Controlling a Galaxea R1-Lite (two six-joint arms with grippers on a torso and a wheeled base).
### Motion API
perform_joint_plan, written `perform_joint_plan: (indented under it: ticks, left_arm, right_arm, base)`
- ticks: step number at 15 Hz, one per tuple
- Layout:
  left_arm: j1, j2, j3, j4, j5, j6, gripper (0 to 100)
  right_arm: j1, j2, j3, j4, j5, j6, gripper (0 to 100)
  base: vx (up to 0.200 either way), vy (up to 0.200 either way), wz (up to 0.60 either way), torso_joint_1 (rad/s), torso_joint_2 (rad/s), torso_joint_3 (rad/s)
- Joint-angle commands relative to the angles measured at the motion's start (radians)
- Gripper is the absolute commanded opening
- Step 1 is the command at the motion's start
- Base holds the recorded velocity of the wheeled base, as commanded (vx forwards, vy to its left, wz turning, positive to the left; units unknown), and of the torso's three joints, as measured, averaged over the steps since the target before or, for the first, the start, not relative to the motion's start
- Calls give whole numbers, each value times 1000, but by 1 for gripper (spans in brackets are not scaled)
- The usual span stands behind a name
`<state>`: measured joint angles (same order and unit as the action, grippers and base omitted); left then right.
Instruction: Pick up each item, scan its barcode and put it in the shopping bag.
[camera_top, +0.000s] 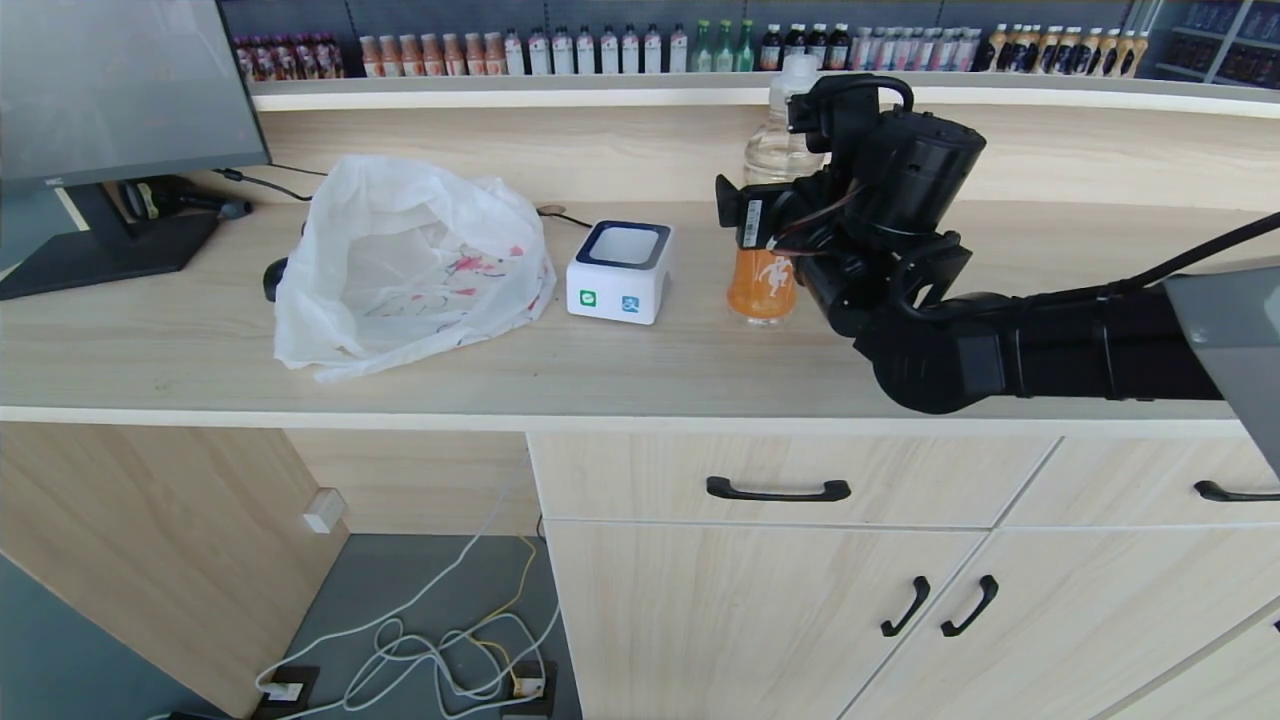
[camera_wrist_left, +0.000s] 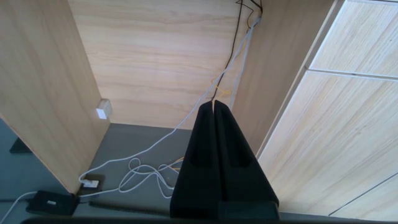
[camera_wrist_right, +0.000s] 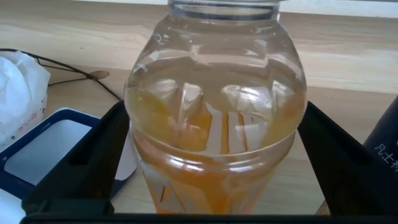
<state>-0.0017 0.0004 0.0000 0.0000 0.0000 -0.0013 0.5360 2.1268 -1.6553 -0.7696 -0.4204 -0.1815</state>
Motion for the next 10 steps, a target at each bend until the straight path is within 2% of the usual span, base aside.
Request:
perform_joint_plan:
  ticks: [1, 10]
  left_arm:
    - [0, 0, 0, 0, 0, 0, 0]
    - [0, 0, 0, 0, 0, 0, 0]
  right_arm:
    - [-4, 7, -3, 1, 0, 0, 100]
    - [-14, 19, -20, 4, 3, -3, 100]
  base:
    - [0, 0, 0, 0, 0, 0]
    - [0, 0, 0, 0, 0, 0]
